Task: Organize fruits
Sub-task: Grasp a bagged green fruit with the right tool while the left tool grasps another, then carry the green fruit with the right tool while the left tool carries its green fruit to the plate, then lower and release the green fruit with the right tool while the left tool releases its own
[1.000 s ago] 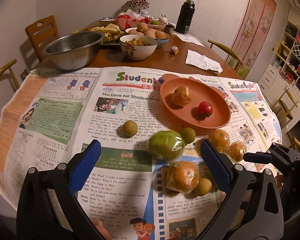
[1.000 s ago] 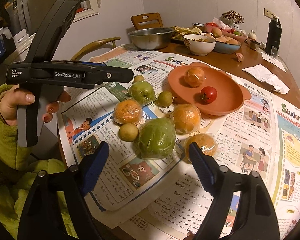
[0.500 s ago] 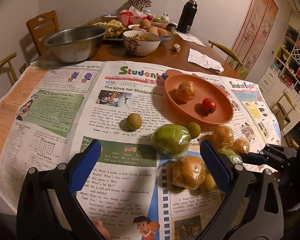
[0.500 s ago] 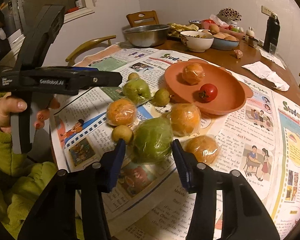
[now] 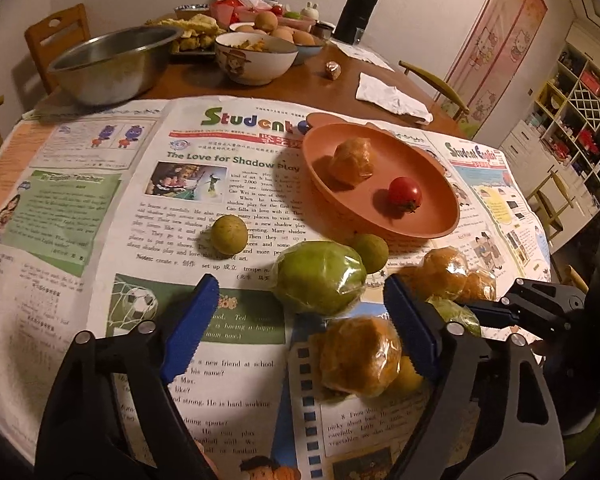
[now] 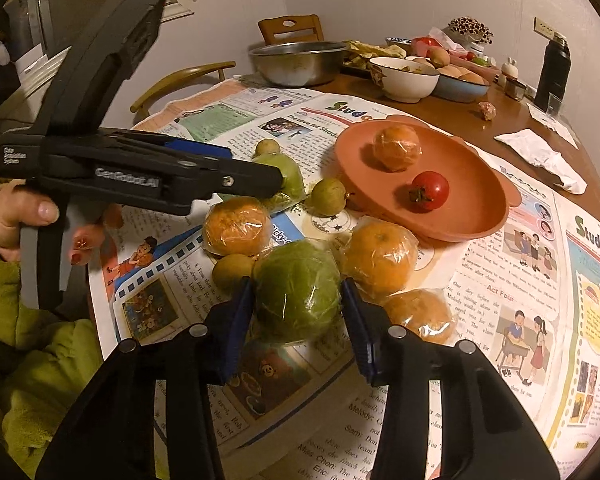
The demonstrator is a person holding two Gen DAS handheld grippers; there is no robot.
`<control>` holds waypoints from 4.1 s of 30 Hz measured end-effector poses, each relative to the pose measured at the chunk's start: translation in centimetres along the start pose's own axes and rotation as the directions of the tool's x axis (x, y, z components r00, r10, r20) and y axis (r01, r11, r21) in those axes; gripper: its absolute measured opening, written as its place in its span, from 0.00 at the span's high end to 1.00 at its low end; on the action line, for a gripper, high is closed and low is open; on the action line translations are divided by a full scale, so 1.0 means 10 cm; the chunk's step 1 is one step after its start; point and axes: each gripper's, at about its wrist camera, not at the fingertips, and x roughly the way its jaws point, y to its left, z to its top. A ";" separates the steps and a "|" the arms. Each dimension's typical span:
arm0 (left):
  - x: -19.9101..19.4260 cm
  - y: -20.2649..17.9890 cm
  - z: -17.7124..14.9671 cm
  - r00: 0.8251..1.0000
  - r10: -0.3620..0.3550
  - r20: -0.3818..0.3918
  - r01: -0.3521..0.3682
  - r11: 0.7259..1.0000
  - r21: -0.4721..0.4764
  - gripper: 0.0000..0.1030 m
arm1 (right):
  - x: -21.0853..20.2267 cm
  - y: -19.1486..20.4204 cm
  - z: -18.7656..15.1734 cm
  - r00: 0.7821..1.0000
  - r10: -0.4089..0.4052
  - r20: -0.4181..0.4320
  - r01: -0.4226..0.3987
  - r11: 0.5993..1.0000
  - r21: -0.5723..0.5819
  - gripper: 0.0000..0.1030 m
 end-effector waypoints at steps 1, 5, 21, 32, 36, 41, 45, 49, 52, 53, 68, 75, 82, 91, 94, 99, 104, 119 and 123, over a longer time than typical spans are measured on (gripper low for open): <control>0.03 0.00 0.01 1.000 -0.003 -0.007 0.003 1.000 0.003 0.29 | 0.01 -0.01 0.00 1.000 0.005 0.000 -0.005 1.000 0.003 0.58; 0.10 0.00 0.02 1.000 -0.012 -0.026 0.012 1.000 0.008 0.36 | 0.02 -0.02 0.00 1.000 0.014 -0.001 -0.014 1.000 0.004 0.58; 0.19 -0.08 0.06 0.999 -0.032 -0.042 0.034 0.998 0.053 0.59 | 0.05 -0.02 0.00 1.000 0.024 0.000 -0.024 1.000 0.000 0.59; -0.05 -0.08 0.06 0.999 -0.036 0.011 0.036 0.999 0.038 0.59 | -0.12 -0.01 -0.01 0.998 0.049 0.041 -0.049 0.999 0.009 0.59; -0.16 -0.10 0.10 0.999 -0.038 0.028 0.037 0.998 0.040 0.59 | -0.22 -0.02 0.00 0.997 0.050 0.063 -0.051 0.999 0.012 0.59; -0.24 -0.17 0.17 0.998 -0.035 0.047 0.032 0.998 0.059 0.59 | -0.38 -0.08 0.03 0.994 0.037 0.102 -0.040 0.999 0.018 0.59; -0.25 -0.23 0.21 0.998 -0.039 0.054 0.035 0.997 0.072 0.59 | -0.48 -0.18 0.05 0.992 0.012 0.124 -0.017 0.999 0.036 0.59; -0.22 -0.27 0.26 0.998 -0.041 0.051 0.037 0.996 0.085 0.59 | -0.55 -0.31 0.06 0.990 -0.015 0.139 0.008 0.998 0.055 0.59; -0.20 -0.31 0.30 0.998 -0.042 0.050 0.037 0.995 0.096 0.59 | -0.60 -0.42 0.07 0.988 -0.039 0.149 0.029 0.997 0.070 0.59; -0.20 -0.33 0.31 0.998 -0.043 0.050 0.038 0.994 0.099 0.59 | -0.61 -0.46 0.07 0.987 -0.047 0.152 0.036 0.997 0.074 0.59; 0.00 -0.50 0.47 0.999 -0.043 0.021 0.040 0.990 0.138 0.59 | -0.63 -0.87 0.22 0.978 -0.103 0.179 0.083 0.990 0.116 0.59; 0.09 -0.57 0.51 0.999 -0.035 0.005 0.034 0.987 0.155 0.59 | -0.60 -0.99 0.30 0.975 -0.121 0.188 0.099 0.987 0.125 0.59; 0.19 -0.60 0.54 0.999 -0.035 -0.012 0.037 0.986 0.162 0.59 | -0.55 -1.07 0.34 0.975 -0.119 0.187 0.095 0.987 0.130 0.59; 0.30 -0.63 0.55 0.999 -0.037 -0.036 0.042 0.984 0.173 0.59 | -0.48 -1.15 0.42 0.977 -0.117 0.177 0.095 0.987 0.129 0.59; 0.34 -0.64 0.56 0.998 -0.033 -0.044 0.041 0.983 0.180 0.59 | -0.43 -1.17 0.45 0.979 -0.112 0.169 0.091 0.987 0.129 0.59; 0.38 -0.66 0.58 0.998 -0.022 -0.054 0.032 0.981 0.191 0.59 | -0.35 -1.21 0.48 0.983 -0.101 0.153 0.082 0.988 0.129 0.59; 0.44 -0.66 0.58 0.997 -0.015 -0.070 0.028 0.980 0.198 0.59 | -0.25 -1.23 0.50 0.987 -0.089 0.132 0.073 0.989 0.127 0.59; 0.56 -0.61 0.60 0.996 0.002 -0.094 0.017 0.980 0.198 0.59 | -0.10 -1.26 0.54 0.992 -0.075 0.099 0.063 0.991 0.118 0.59; 0.57 -0.60 0.61 0.996 0.005 -0.094 0.014 0.980 0.199 0.59 | -0.03 -1.27 0.57 0.994 -0.070 0.080 0.061 0.992 0.107 0.59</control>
